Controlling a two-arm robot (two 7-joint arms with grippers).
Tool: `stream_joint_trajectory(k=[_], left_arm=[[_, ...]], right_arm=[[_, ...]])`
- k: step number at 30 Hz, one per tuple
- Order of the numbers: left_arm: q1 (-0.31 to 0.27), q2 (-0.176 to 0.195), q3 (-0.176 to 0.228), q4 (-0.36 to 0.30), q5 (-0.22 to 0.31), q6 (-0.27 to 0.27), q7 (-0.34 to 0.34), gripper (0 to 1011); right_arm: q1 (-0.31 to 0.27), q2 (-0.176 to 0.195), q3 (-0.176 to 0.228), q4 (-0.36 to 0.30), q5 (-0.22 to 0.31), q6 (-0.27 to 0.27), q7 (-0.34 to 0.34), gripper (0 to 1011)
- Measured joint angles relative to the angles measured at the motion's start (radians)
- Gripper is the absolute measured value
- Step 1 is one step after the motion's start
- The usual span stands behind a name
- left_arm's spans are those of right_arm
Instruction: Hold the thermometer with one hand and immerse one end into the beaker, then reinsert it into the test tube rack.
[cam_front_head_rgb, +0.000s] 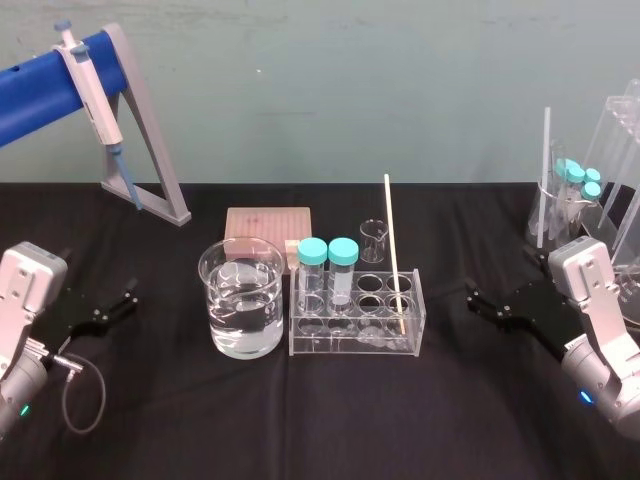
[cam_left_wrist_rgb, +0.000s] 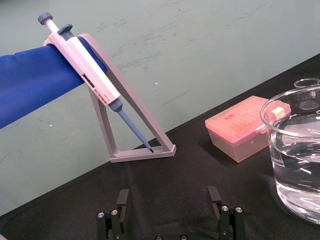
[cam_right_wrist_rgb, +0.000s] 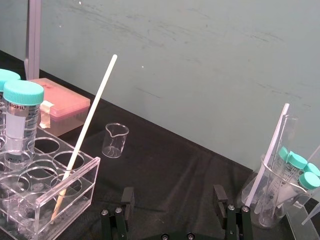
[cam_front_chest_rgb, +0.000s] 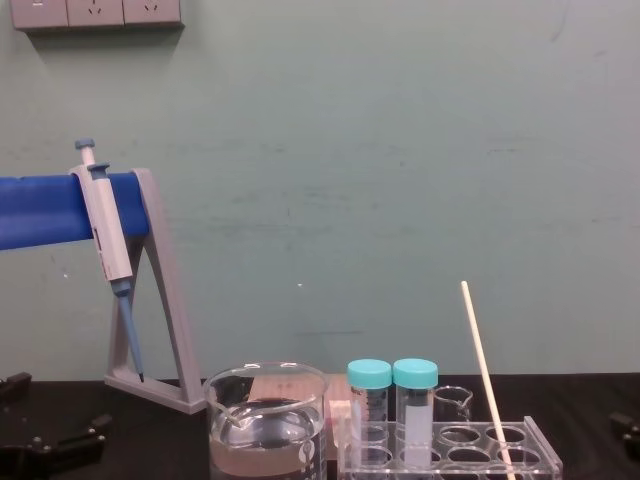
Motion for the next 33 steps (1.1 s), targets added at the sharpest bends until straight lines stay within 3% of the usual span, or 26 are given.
stream_joint_trajectory(k=[33], left_arm=[[0.000, 0.000, 0.000, 0.000, 0.000, 0.000, 0.000, 1004]], right_arm=[[0.000, 0.000, 0.000, 0.000, 0.000, 0.000, 0.000, 1003]])
